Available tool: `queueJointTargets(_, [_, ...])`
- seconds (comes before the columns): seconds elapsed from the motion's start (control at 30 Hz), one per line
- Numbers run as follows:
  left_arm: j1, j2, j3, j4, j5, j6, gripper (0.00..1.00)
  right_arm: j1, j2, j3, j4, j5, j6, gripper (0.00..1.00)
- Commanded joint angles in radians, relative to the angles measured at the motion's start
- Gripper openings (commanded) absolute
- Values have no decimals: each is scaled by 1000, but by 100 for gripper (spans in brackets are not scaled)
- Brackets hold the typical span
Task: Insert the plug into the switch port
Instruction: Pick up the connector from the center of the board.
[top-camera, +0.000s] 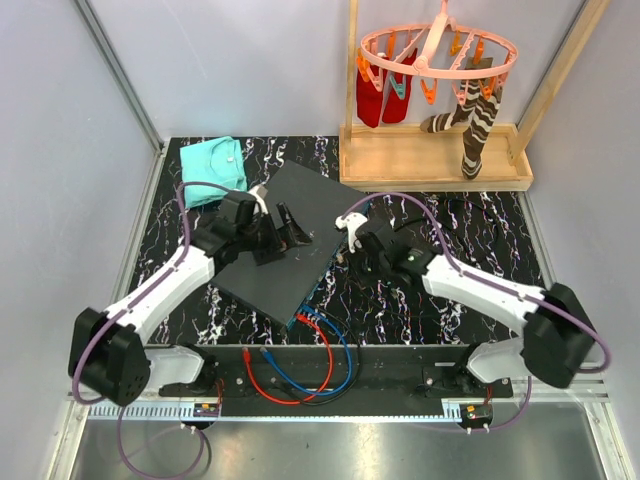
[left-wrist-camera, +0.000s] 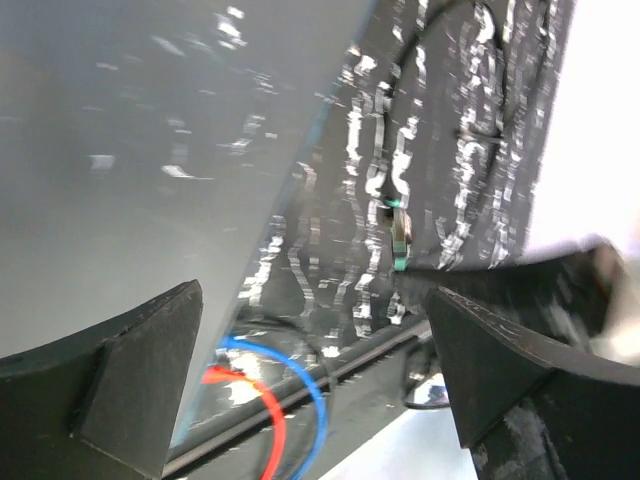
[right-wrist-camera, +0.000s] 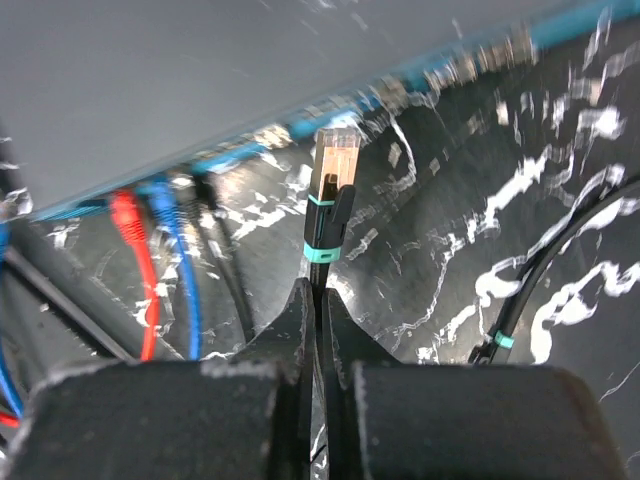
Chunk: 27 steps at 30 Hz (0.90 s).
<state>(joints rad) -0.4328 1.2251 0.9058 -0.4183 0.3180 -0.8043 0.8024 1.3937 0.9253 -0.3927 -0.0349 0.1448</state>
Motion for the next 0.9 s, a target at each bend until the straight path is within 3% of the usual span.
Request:
queueJointTargets(0.0, [-58,77,80,150,59,-111,95,70,-103,-31,109,70,-122,0])
queueJointTargets(0.2, [-144,142,110,194,59,-160,87,115,-151,-59,169,101,-166,0])
queueJointTargets(0.63, [-238,211,105,220,58,-243,52,132,-174,-82,204,147,-198,0])
queueJointTargets(0.77, [-247,218,113,219,66,-243,22,132,-177,-89,216,151,-197,0])
queueJointTargets(0.87, [-248,214,111,223,55,-233,6,133,-183,-97,238,147,-176,0])
